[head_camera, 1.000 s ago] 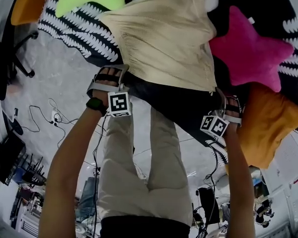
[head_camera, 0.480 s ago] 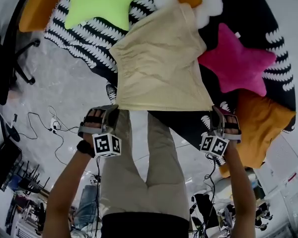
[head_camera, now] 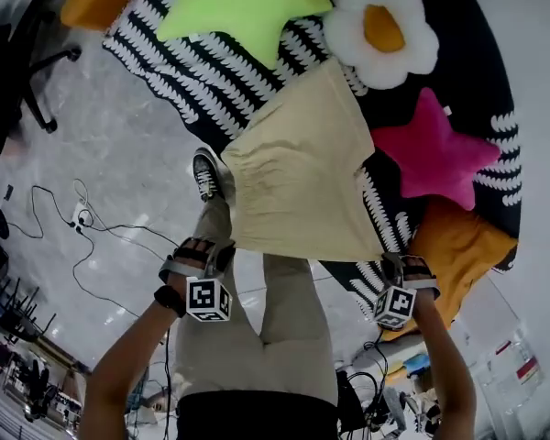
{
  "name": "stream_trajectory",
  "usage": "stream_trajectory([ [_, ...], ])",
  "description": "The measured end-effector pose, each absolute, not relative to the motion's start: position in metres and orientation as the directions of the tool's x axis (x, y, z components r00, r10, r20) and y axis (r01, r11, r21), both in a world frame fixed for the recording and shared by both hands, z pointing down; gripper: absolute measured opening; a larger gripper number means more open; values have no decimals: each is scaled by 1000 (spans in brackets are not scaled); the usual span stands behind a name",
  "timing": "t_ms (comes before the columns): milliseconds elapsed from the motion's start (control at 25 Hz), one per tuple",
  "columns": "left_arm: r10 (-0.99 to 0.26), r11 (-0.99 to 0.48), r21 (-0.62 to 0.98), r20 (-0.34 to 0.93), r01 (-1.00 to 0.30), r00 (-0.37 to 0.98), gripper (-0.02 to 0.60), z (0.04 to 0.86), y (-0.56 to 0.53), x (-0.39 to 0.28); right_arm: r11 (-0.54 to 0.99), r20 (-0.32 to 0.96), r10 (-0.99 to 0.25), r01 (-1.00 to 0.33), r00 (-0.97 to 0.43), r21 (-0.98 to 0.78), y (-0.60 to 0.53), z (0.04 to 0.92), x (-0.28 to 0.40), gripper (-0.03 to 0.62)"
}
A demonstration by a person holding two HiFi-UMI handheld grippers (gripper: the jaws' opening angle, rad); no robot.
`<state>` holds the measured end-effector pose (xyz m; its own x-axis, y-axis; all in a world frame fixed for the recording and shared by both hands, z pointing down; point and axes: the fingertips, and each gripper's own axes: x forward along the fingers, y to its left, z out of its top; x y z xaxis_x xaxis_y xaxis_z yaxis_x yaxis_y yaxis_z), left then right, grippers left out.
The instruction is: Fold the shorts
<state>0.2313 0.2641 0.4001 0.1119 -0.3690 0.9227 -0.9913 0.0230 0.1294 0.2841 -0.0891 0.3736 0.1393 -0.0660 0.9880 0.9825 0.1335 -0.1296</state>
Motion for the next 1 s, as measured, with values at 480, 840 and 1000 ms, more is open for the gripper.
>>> stream_trajectory([
  [480,-326,572,98,938,-815,-116,55,455,317,73,-10,955,-190,973,-229,231,-13,483,-137,147],
  [840,-314,669,177,947,-721,-59,190,477,354,60,248,937,-1,908,-349,338,78,445,-193,323],
  [1000,-380,657,285,925,-698,20,283,492,320,112,476,974,181,879,-135,34,35,467,-78,326],
])
